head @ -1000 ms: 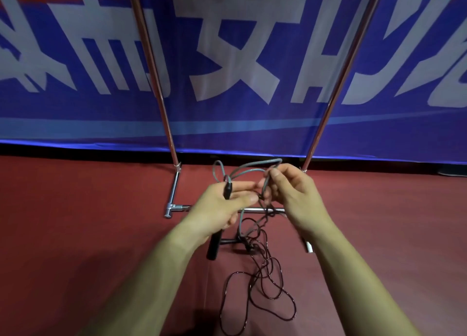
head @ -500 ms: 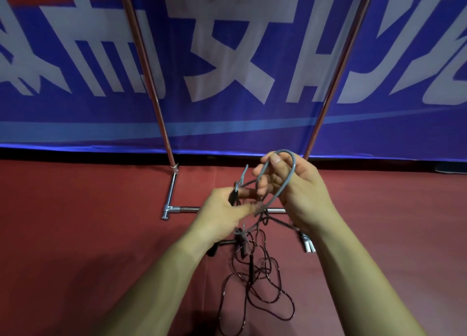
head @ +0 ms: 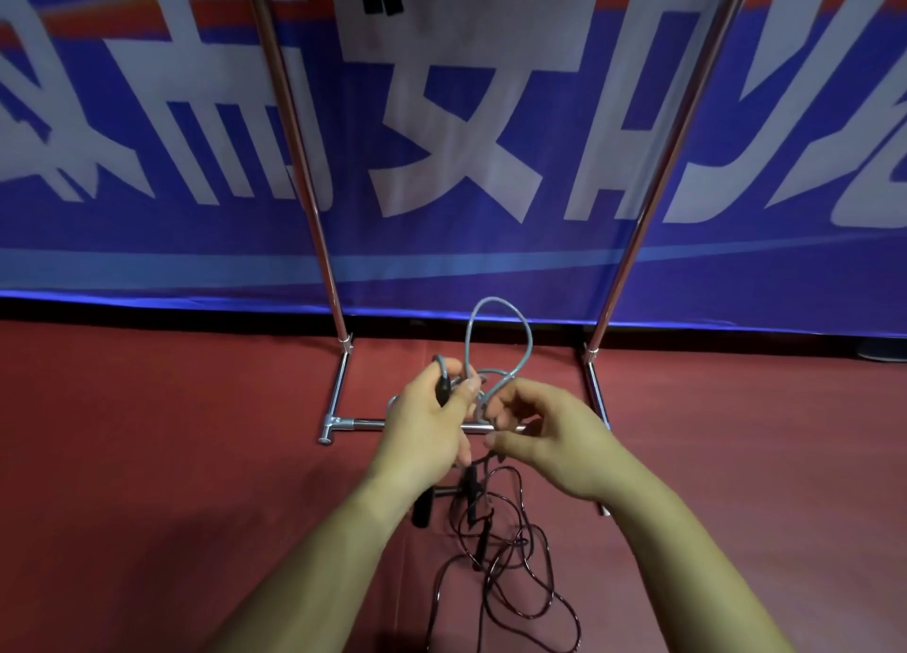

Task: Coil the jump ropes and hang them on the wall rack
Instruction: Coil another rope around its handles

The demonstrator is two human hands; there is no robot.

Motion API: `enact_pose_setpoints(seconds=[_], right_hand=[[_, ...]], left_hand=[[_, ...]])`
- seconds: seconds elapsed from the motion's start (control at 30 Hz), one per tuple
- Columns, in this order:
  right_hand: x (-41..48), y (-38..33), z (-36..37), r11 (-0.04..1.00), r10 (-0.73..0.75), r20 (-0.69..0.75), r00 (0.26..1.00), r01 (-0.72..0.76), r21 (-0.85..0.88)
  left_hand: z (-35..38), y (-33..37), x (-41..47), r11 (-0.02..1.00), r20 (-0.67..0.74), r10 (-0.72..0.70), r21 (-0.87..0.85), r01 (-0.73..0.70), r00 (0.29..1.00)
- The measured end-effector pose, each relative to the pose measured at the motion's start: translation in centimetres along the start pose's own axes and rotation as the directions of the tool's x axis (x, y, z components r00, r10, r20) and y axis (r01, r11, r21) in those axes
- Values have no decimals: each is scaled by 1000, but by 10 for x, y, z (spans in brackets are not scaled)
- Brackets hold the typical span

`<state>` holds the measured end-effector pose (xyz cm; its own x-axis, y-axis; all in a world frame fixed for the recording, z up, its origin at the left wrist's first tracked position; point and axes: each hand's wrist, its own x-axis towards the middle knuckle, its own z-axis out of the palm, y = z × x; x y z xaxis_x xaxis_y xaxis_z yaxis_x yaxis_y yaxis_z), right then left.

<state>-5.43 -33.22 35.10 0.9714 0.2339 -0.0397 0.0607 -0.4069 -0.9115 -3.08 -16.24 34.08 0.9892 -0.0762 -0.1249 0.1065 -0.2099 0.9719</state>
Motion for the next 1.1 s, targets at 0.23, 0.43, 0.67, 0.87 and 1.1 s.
enact_pose_setpoints(seconds=[0.23, 0.43, 0.67, 0.87, 1.1], right_hand=[[-2, 19, 15, 961, -51, -100, 994, 22, -274], [-4, 48, 12, 858, 246, 22, 969, -207, -469], [-8, 53, 8, 922, 263, 34, 964, -241, -304], [-1, 10, 1, 977, 165, -287, 944, -117, 177], [2, -13, -4, 848, 231, -308, 923, -36, 529]], left_hand=[[-3, 7, 2, 982, 15, -31, -188, 33, 999], [-10, 18, 5, 935, -137, 7, -350, -55, 991], [-33, 24, 13, 852, -202, -130, -523, 5, 971], [-30, 8, 13, 889, -178, -298, -409, 205, 938], [-15, 9, 2, 943, 6, -229, -248, 223, 973]])
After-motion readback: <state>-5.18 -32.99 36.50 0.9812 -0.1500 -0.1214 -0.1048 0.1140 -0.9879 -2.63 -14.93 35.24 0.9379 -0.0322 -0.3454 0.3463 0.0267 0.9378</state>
